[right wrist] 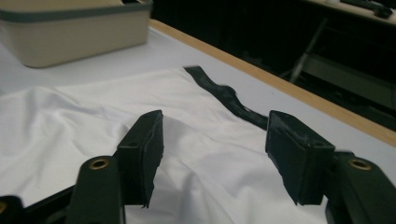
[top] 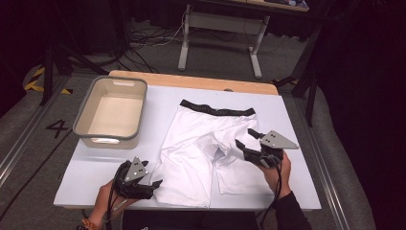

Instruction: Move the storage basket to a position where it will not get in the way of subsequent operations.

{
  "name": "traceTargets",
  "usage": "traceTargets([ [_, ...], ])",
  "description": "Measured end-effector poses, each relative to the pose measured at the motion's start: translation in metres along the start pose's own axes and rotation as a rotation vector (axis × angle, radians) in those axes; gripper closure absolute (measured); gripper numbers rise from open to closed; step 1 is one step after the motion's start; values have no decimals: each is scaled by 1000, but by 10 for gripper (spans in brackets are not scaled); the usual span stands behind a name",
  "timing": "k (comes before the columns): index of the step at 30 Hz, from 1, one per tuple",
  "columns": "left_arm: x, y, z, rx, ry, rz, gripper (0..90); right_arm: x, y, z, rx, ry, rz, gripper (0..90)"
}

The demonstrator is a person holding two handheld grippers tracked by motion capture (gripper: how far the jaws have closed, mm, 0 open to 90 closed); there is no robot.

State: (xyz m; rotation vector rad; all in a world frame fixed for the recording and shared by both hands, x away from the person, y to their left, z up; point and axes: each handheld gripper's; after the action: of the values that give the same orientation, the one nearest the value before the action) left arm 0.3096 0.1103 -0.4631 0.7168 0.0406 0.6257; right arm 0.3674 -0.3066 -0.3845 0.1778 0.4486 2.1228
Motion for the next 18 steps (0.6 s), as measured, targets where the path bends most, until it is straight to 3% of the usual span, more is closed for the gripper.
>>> traceTargets([
  [3,-4,-2,2,29,-29,8,219,-19,4,-14,59,-26,-43,463],
  [7,-5,-4,2,37,-25,-2,223,-41,9,-40,187,-95,-74,497],
  [12,-7,-6,3,45,-36,0,222,-55,16,-64,283,-151,-114,432],
  [14,-8,-6,4,44,-43,-3,222,-57,17,-72,307,-184,-93,410],
  [18,-9,-7,4,44,-45,0,222,-54,21,-81,354,-185,-102,377],
])
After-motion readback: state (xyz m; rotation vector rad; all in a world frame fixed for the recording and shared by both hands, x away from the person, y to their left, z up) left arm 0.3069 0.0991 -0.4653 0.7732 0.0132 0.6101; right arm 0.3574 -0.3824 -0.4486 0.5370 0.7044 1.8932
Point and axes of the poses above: each handheld gripper's, and its own axes: y roughly backward along the jaws, z roughly out of its top, x roughly to its left, and after that the axes turned 9 degrees about -y, right-handed
